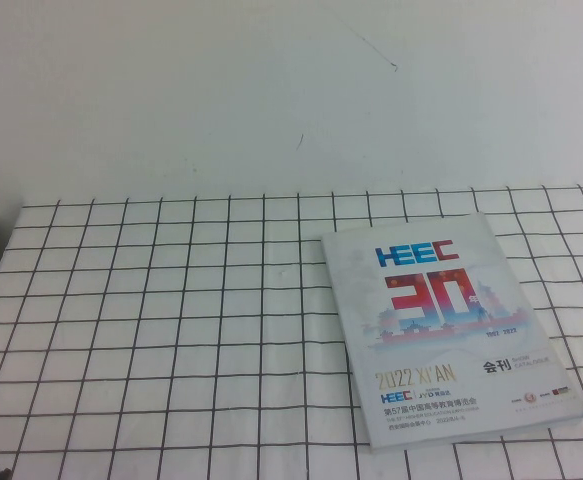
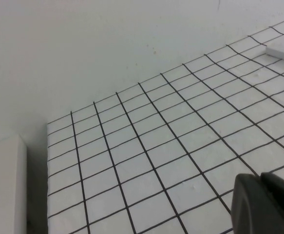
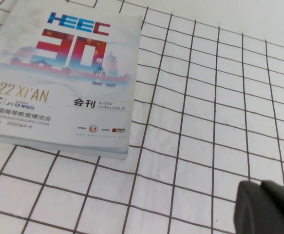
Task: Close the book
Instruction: 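Close the open booklet and leave it lying on the table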
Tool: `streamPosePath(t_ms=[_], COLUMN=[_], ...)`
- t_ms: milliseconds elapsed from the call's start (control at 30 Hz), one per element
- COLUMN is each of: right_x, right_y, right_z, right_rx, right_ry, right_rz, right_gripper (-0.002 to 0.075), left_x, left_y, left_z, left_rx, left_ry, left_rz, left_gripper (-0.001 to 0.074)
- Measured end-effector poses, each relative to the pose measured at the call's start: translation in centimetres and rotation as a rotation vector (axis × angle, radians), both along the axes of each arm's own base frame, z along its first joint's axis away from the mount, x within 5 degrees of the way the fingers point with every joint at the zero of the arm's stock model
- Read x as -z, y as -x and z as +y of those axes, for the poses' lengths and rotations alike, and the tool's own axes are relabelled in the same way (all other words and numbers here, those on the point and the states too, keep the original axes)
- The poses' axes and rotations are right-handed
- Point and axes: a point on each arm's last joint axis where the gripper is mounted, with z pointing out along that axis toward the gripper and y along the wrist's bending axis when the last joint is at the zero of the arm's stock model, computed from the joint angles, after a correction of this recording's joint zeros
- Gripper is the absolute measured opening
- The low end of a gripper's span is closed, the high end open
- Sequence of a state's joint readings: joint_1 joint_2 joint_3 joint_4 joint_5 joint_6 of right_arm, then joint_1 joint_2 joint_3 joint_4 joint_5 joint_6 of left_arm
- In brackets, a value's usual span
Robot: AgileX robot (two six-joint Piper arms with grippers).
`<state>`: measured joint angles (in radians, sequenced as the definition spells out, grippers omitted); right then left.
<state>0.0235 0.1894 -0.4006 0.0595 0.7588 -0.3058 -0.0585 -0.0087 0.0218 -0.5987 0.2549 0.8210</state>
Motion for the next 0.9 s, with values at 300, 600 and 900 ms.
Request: streamPosePath(t_ms=[300,600,900], right_x=[0.0,0.0,0.0], right_y=[0.0,0.0,0.0], right_z=[0.0,0.0,0.0], right_rx=[0.0,0.0,0.0], right_ry=[0.0,0.0,0.0], right_rz=[0.0,0.0,0.0], right_gripper=[-0.0003,-0.0003,-0.0003], left_x=[0.3,0.9,0.9], left_y=[0.0,0.1,0.1], left_z=[0.3,1.0,1.1], left_rx=[-0.03,-0.167,-0.183], left_ry=[-0.007,0.259,0.272], left_rz=[0.03,0.15,0.16], left_gripper=[-0.0004,-0.0004,-0.0004])
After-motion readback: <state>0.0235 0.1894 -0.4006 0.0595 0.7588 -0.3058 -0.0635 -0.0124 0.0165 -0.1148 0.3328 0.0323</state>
